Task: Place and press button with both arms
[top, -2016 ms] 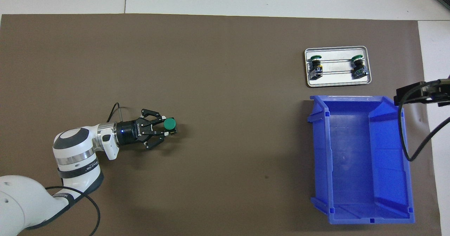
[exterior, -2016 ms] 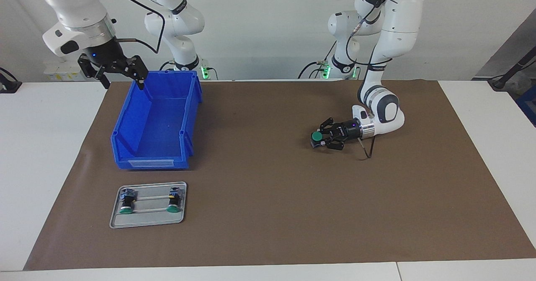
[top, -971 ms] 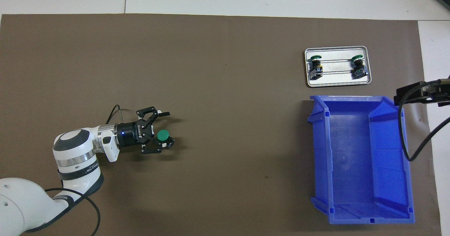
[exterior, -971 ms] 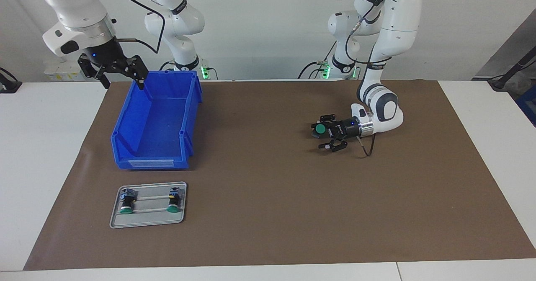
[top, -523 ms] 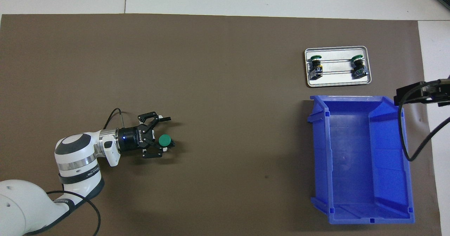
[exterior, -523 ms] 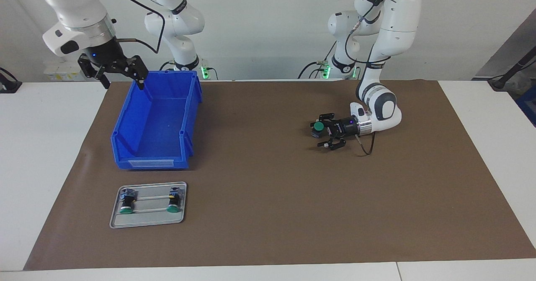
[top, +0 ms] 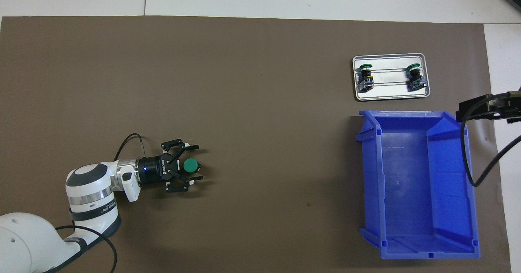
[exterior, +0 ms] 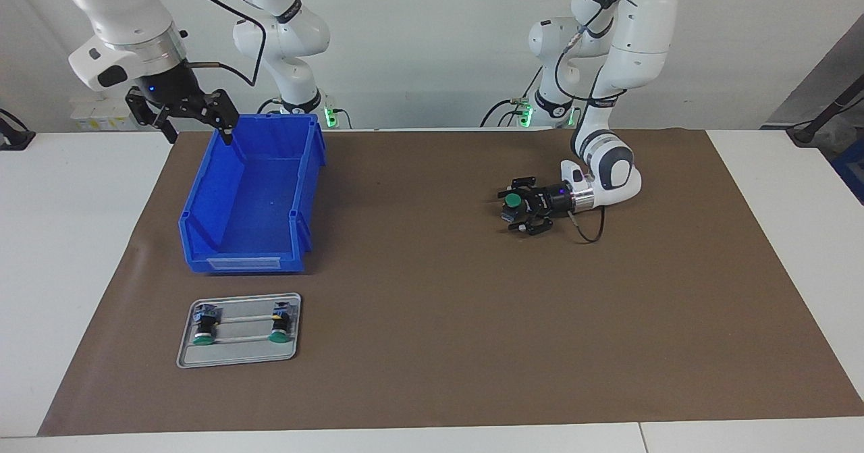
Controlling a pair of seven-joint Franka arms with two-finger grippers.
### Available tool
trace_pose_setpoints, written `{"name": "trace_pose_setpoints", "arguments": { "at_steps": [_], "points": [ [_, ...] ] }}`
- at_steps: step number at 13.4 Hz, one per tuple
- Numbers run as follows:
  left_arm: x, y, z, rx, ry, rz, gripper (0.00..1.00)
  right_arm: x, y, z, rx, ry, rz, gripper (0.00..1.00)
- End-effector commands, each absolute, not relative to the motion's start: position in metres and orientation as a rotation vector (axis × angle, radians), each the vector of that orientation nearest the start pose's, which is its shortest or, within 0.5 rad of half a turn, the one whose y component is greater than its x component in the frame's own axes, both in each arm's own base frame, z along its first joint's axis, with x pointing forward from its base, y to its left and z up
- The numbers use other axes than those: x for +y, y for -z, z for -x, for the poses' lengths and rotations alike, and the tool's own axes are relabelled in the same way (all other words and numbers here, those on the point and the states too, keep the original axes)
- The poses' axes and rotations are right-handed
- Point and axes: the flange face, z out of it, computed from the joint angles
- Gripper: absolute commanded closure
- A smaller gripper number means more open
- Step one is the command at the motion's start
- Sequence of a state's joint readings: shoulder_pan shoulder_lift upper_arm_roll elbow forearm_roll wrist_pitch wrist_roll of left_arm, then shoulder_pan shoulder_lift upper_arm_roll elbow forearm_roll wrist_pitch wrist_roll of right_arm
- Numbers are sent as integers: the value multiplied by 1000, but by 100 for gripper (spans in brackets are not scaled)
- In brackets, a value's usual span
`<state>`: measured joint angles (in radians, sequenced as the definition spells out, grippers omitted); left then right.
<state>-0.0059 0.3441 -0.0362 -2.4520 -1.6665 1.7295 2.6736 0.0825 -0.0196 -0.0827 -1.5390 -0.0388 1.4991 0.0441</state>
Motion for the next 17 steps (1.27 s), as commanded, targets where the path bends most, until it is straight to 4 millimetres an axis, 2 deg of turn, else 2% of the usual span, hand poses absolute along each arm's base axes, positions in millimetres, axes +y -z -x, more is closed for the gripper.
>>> {"name": "trace_pose_setpoints", "arguments": {
  "at_steps": [1,5,6,8,9,11,13,15,17],
  "points": [
    [-110,-181,-414,-1144,-1145,-1415,1,-4,-645,-536,81,-18,3175,0],
    [-110,-184,-414,-1126,-1141,-1406,0,-4,-645,-536,81,-18,3175,0],
    [-111,-192,-417,-1100,-1137,-1396,0,-4,-645,-536,81,-18,3175,0],
    [-114,-229,-427,-1048,-1109,-1395,0,-4,-645,-536,81,-18,3175,0],
    [-115,-241,-429,-1035,-1100,-1398,0,-4,-645,-536,81,-21,3175,0],
    [-114,-246,-435,-1031,-1103,-1397,0,-4,-645,-536,81,-18,3175,0],
    [-113,-266,-458,-984,-1080,-1402,0,-4,-645,-536,83,-18,3175,0],
    [-106,-307,-502,-923,-1065,-1417,0,-4,-645,-536,81,-18,3175,0],
    [-81,-359,-550,-842,-1061,-1476,0,-4,-645,-536,81,-18,3175,0]
  ]
}}
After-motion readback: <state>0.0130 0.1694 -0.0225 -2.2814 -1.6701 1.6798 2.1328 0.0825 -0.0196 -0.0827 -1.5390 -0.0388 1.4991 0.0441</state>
